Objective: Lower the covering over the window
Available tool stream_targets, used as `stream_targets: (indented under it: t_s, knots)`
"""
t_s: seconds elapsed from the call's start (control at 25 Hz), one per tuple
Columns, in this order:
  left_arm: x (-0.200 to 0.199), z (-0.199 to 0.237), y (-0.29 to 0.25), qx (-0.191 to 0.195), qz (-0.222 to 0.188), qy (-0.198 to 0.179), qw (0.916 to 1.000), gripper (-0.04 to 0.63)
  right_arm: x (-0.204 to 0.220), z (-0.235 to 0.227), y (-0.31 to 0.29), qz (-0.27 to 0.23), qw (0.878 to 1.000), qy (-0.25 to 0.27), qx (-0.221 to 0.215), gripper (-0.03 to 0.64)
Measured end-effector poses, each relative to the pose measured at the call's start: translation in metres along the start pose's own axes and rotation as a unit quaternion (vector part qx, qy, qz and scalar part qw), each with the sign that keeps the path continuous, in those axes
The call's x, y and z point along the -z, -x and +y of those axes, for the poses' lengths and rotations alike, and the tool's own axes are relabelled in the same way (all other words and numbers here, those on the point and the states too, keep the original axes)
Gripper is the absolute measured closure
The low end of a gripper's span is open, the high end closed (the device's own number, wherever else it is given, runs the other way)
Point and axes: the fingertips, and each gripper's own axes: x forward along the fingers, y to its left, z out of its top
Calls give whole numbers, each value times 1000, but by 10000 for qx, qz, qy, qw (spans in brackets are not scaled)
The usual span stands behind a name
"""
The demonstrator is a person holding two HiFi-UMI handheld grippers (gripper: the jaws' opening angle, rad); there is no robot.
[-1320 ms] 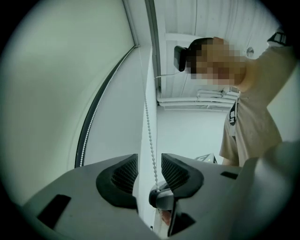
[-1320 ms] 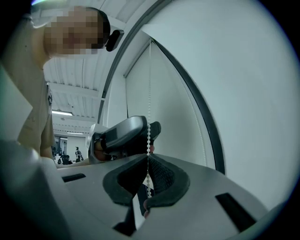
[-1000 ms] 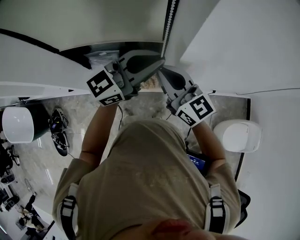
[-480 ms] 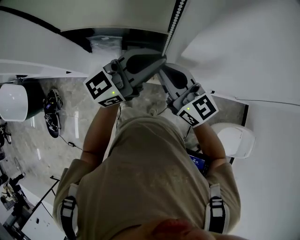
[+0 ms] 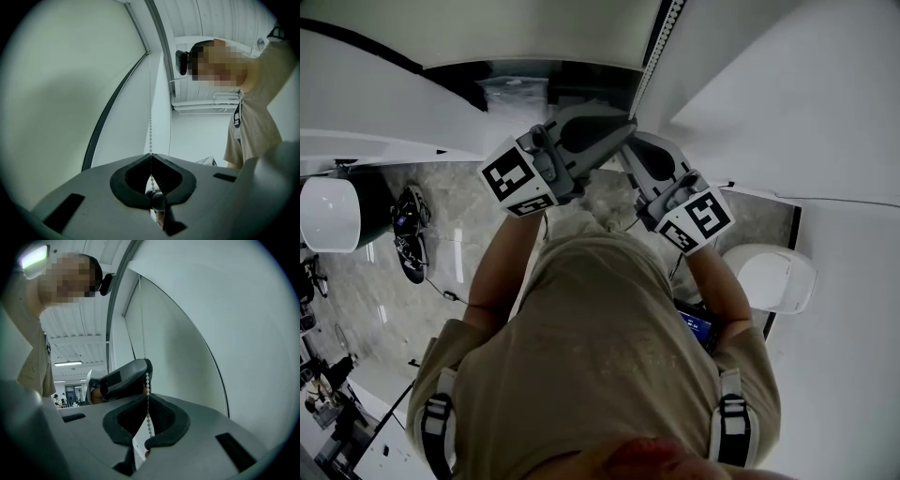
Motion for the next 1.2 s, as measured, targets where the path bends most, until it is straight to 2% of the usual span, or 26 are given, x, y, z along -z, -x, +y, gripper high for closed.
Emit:
stream_targets:
  t_s: [0.12, 0.32, 0.4, 0.56, 0.76, 0.88, 1.04, 1.2]
  knots:
    - [-5, 5, 16, 89, 20, 47, 9999, 575, 3, 12, -14, -6, 9998, 188, 49, 600]
    - [-16, 11, 43, 276, 70, 33, 9996, 575, -8, 50, -33, -184, 9909, 1304, -284, 583]
    - [-21, 12, 58, 359, 37, 19, 9993, 575, -14, 57, -34, -217, 9885, 1471, -284, 559]
    - [-30, 13, 75, 578, -110, -43, 9983, 575, -34, 69, -37, -538, 9860, 1572, -161, 554]
    - [-32, 0, 91, 772, -98, -165, 9968, 575, -40, 89, -38, -797, 9835, 1623, -17, 554]
    - [-36, 8, 106, 737, -68, -302, 9968, 575, -43, 92, -52, -940, 9824, 1610, 87, 554]
    - [-38, 6, 108, 788, -193, -116, 9966, 575, -65, 96, -48, -1219, 9801, 1537, 307, 555]
    - [-40, -2, 101, 871, -146, -228, 9958, 575, -74, 94, -47, -1201, 9829, 1350, 356, 554]
